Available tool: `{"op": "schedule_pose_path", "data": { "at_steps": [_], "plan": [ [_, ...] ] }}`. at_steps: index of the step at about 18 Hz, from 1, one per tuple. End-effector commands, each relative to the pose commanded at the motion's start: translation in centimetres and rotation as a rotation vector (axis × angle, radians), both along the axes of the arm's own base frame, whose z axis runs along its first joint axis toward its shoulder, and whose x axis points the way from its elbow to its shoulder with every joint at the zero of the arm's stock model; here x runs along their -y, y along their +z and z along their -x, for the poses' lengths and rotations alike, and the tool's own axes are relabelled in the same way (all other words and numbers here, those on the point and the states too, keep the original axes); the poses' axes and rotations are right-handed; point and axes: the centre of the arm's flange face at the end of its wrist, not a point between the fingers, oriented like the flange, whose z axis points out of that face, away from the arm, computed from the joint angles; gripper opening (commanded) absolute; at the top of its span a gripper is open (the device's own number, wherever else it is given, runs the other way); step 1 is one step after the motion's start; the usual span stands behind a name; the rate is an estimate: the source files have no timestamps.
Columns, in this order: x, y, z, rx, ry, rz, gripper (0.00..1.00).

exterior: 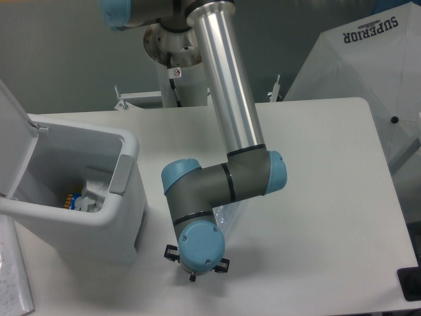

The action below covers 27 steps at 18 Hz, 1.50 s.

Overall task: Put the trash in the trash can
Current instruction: 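Lower the gripper and close it around the bottle's cap end, then lift the bottle and carry it over the trash bin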

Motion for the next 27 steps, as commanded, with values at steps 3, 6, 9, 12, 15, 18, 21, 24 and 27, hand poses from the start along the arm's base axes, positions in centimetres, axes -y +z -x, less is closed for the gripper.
{"op": "schedule_pose_path", "data": {
  "at_steps": [3,6,9,12,15,18,21,24,27],
  "plan": [
    [0.0,0.5,0.0,-0.005,0.0,-0.006,0.29],
    [-0.1,1.5,-0.1,-0.012,-0.001,-0.016,0.17],
    [0.0,4.0,-0.1,-0.024,0.003,-0.052,0.15],
    [0.6,7.5,0.2,-0.043,0.015,-0.1,0.15],
    [1.9,11.8,1.2,-0.044,0.044,-0.177,0.15],
    [2.9,16.0,1.6,-0.035,0.068,-0.274,0.13],
    [3.9,19.2,1.7,-0.032,0.084,-0.336,0.02],
    [4.7,21.3,1.6,-0.046,0.092,-0.361,0.0],
    [5.6,24.2,1.8,-0.049,0.129,-0.426,0.0]
  ]
}}
